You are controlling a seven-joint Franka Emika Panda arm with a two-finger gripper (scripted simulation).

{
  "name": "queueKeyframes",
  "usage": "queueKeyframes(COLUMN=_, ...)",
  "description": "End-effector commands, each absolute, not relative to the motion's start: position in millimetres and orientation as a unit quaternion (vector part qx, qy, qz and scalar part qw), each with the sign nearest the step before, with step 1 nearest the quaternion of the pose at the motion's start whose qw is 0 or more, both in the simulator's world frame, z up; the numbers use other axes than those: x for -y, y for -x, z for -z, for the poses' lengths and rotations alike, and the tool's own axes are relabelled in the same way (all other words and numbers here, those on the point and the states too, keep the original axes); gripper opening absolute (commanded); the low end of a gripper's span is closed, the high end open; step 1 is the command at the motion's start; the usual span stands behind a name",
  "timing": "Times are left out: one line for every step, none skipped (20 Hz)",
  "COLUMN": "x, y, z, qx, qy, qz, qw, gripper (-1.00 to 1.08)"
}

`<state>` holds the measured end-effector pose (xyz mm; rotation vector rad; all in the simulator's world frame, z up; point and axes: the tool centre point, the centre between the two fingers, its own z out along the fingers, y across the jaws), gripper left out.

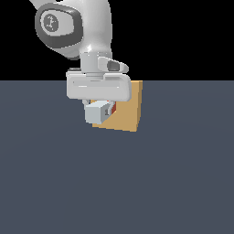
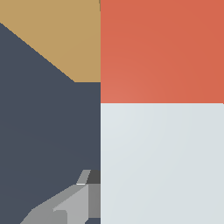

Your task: Insert the peg into the horizontal hole in a box.

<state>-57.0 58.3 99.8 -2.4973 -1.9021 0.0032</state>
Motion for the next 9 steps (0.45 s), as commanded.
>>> queueKeyframes(x=-75.6, y=50.9, z=-102.4, qx=0.606, qy=0.796, qz=0.001, qw=0.000, gripper=-1.00)
queueKeyframes(x=-80.9, y=49.2, z=-102.4, qx=0.606, qy=0.796, qz=0.001, qw=0.000, gripper=-1.00)
queueKeyframes(x=-85.5, y=47.8, z=-102.7, qx=0.606, qy=0.796, qz=0.002, qw=0.000, gripper=-1.00)
queueKeyframes(x=-89.4, y=46.4, z=-102.6, qx=0.606, qy=0.796, qz=0.002, qw=0.000, gripper=-1.00)
queueKeyframes(x=-92.6, y=45.3, z=-102.6, qx=0.606, qy=0.796, qz=0.002, qw=0.000, gripper=-1.00)
queueKeyframes(x=-95.0, y=44.4, z=-102.9, qx=0.606, qy=0.796, qz=0.002, qw=-0.001, gripper=-1.00)
queueKeyframes(x=-96.7, y=43.8, z=-102.9, qx=0.606, qy=0.796, qz=0.002, qw=-0.001, gripper=-1.00)
queueKeyframes(x=-97.6, y=43.4, z=-102.9, qx=0.606, qy=0.796, qz=0.002, qw=-0.001, gripper=-1.00)
queueKeyframes(x=-98.0, y=43.3, z=-102.9, qx=0.606, qy=0.796, qz=0.002, qw=-0.001, gripper=-1.00)
